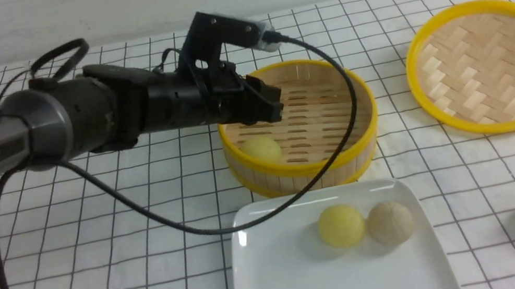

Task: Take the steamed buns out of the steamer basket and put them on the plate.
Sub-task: Use the left arm to grab the steamed stuffed bun that is closest to it

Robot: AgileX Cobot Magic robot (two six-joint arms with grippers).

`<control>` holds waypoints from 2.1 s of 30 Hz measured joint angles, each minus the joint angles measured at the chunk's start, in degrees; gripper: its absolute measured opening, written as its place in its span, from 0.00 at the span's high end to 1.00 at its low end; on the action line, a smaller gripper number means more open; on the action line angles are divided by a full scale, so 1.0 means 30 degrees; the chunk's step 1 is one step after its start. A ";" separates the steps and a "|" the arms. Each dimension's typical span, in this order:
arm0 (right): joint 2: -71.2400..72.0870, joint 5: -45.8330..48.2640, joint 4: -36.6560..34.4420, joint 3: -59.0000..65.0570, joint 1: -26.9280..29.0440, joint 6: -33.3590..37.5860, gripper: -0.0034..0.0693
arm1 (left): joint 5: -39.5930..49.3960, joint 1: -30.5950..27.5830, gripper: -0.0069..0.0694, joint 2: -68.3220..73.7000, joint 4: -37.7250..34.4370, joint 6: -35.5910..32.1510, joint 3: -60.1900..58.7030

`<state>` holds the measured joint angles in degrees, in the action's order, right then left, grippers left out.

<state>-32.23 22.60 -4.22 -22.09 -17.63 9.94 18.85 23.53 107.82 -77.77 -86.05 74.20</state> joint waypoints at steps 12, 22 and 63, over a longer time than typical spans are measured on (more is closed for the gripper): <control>0.0000 -0.0020 -0.0149 0.0000 0.0000 0.0000 0.18 | 0.0075 0.0000 0.59 -0.3163 0.2000 0.6236 0.0000; 0.0000 -0.0257 -0.0409 0.0000 0.0000 0.0000 0.18 | 0.0154 0.0000 0.59 -0.6806 0.3623 0.6518 0.0000; 0.0000 -0.0607 -0.0557 0.0000 0.0000 -0.0058 0.18 | 1.4862 -0.4121 0.59 -0.7301 1.4913 1.5359 0.0000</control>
<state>-32.23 20.78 -5.89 -22.09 -17.63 9.76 63.44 11.17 85.92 -33.03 -39.98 74.20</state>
